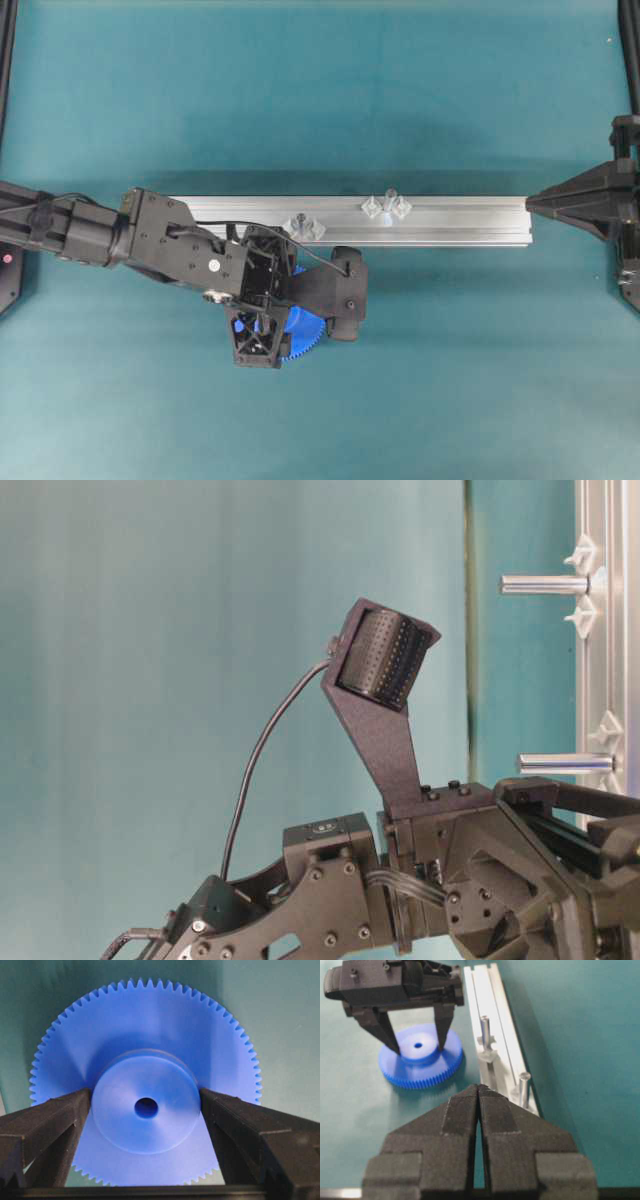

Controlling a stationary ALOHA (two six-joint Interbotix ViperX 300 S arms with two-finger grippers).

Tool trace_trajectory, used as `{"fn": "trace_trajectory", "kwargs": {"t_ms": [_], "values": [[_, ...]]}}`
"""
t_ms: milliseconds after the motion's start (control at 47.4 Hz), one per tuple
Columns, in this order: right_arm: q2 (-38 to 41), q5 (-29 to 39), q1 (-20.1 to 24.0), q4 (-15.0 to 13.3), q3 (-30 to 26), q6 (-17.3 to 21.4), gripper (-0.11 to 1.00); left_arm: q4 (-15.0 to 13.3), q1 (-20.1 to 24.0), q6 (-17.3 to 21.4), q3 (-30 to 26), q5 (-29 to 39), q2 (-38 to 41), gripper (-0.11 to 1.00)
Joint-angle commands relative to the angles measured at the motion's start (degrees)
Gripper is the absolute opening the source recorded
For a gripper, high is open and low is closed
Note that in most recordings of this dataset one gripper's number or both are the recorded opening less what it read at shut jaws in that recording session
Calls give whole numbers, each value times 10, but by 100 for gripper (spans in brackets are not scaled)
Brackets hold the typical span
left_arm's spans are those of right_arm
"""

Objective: Find the location of the shaft and insert the large gear.
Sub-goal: 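Close the left gripper on the gear hub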

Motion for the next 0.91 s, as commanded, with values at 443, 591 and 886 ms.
{"fn": "trace_trajectory", "kwargs": {"t_ms": [443, 591, 886], "values": [[4, -4, 0, 0, -4, 4, 1, 2, -3, 6, -9, 14, -9, 70], [4, -4, -1, 0, -4, 4, 1, 2, -3, 6, -10, 16, -9, 70], [4, -4, -1, 0, -4, 4, 1, 2, -3, 10, -18, 16, -10, 70]]}}
